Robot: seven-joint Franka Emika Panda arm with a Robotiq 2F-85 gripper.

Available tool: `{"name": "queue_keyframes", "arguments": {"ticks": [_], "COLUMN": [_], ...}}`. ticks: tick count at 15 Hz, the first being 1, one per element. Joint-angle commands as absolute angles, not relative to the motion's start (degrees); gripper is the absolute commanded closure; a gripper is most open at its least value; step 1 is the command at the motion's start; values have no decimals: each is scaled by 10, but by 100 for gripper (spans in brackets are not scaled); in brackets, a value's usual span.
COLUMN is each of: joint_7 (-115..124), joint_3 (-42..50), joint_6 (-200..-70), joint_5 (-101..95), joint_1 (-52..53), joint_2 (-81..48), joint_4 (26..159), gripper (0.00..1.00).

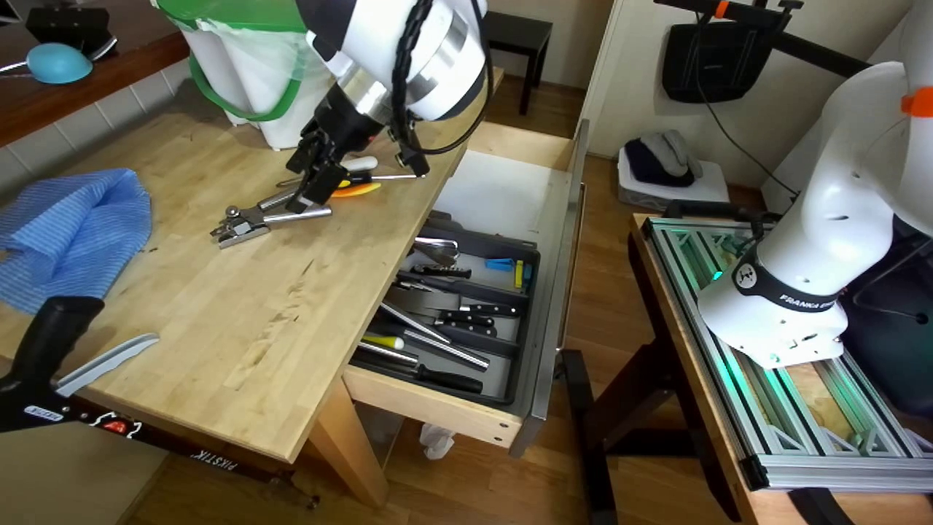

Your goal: Remove the can opener from the open drawer.

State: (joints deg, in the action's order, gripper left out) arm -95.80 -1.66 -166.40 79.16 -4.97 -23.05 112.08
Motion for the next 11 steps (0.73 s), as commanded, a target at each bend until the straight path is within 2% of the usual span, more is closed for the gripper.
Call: {"name": "queue_keyframes", "arguments": {"ticks": [1, 5, 6, 7, 11], "joint_7": [-805, -642, -608, -677, -668], "joint_3": [23, 150, 199, 135, 142], "joint_6": [-1701, -1752, -1714, -1730, -1729], "joint_5": [685, 519, 475, 544, 534], "joint_1": [-15, 75, 108, 56, 61], "joint_2": [-126, -45, -36, -81, -73], "joint_4": [1266, 1397, 1424, 1351, 1360], "gripper": [0, 0, 0, 0, 0]}}
